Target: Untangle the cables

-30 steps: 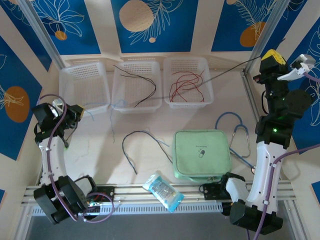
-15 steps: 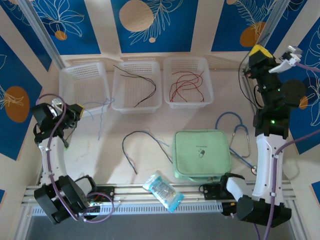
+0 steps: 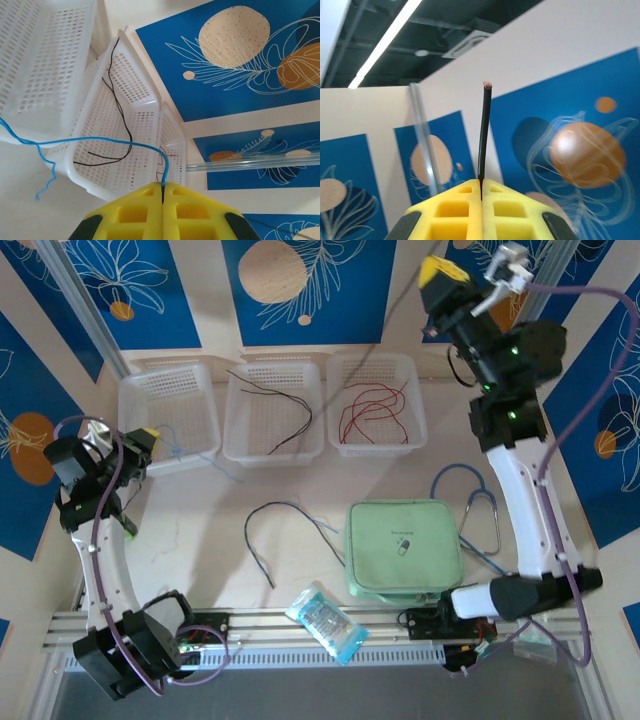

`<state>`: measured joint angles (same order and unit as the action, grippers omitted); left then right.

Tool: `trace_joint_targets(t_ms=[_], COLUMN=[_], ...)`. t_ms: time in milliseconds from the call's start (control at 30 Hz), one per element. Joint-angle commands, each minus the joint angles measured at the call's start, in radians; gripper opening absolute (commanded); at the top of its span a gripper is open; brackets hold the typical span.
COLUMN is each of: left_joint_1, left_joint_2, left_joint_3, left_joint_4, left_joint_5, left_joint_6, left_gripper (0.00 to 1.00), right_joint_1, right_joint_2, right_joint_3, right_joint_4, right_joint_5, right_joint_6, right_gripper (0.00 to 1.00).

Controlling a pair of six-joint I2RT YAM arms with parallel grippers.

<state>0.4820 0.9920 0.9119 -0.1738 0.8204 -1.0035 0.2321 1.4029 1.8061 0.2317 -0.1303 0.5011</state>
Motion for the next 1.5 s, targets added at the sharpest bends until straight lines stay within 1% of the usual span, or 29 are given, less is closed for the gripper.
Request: trace_joint_targets(t_ms=[0,100,267,367,500,567,633,700,767,900,967,1233,1367,1467], left_joint_1=[-0.006,-0.009,-0.013,-0.014,-0.016,-0.019,-0.020,-0.020,-0.020,-0.026,-0.030,-0.033,-0.033,-0.034], left_joint_2=[-0.016,-0.025,-0.045,-0.067,-0.084,-0.090,-0.093,-0.095,-0.096,-0.101,-0.105,-0.099,-0.098,-0.101], left_joint_3=[0.000,-0.020,-0.040,-0.043,-0.057,-0.066,-0.078,-0.089,-0.096,-0.115,-0.129,-0.168,-0.169,-0.175], left_joint_4=[0.044,0.060,0.065,0.048,0.041,0.044,0.048,0.054,0.054,0.054,0.057,0.052,0.035,0.024], left_joint_5=[0.028,0.028,0.034,0.035,0.034,0.033,0.027,0.027,0.029,0.029,0.030,0.032,0.034,0.033], left_joint_6=[-0.024,-0.035,-0.045,-0.038,-0.043,-0.047,-0.045,-0.048,-0.047,-0.050,-0.050,-0.036,-0.022,-0.016], left_gripper=[0.00,0.00,0.00,0.00,0.00,0.00,0.00,0.00,0.00,0.00,0.00,0.00,0.00,0.00], right_joint_1=[0.082,0.151,0.229,0.249,0.267,0.281,0.296,0.296,0.295,0.309,0.315,0.322,0.322,0.319], right_joint_2=[0.118,0.268,0.533,0.669,0.786,0.811,0.823,0.832,0.847,0.896,0.894,0.833,0.833,0.847], right_joint_3=[0.130,0.262,0.487,0.581,0.662,0.637,0.603,0.612,0.684,0.915,0.962,0.970,0.975,1.017], right_joint_4=[0.044,0.046,0.001,-0.024,-0.144,-0.173,-0.165,-0.137,-0.138,-0.247,-0.258,-0.132,0.012,0.044], right_joint_5=[0.028,0.037,0.021,-0.013,-0.021,-0.028,-0.013,-0.005,-0.008,-0.021,-0.020,0.026,0.039,0.061], right_joint_6=[-0.032,-0.034,-0.036,-0.050,-0.100,-0.137,-0.180,-0.143,-0.113,-0.147,-0.159,-0.183,-0.175,-0.185], right_gripper=[0.00,0.00,0.00,0.00,0.00,0.00,0.00,0.00,0.00,0.00,0.00,0.00,0.00,0.00])
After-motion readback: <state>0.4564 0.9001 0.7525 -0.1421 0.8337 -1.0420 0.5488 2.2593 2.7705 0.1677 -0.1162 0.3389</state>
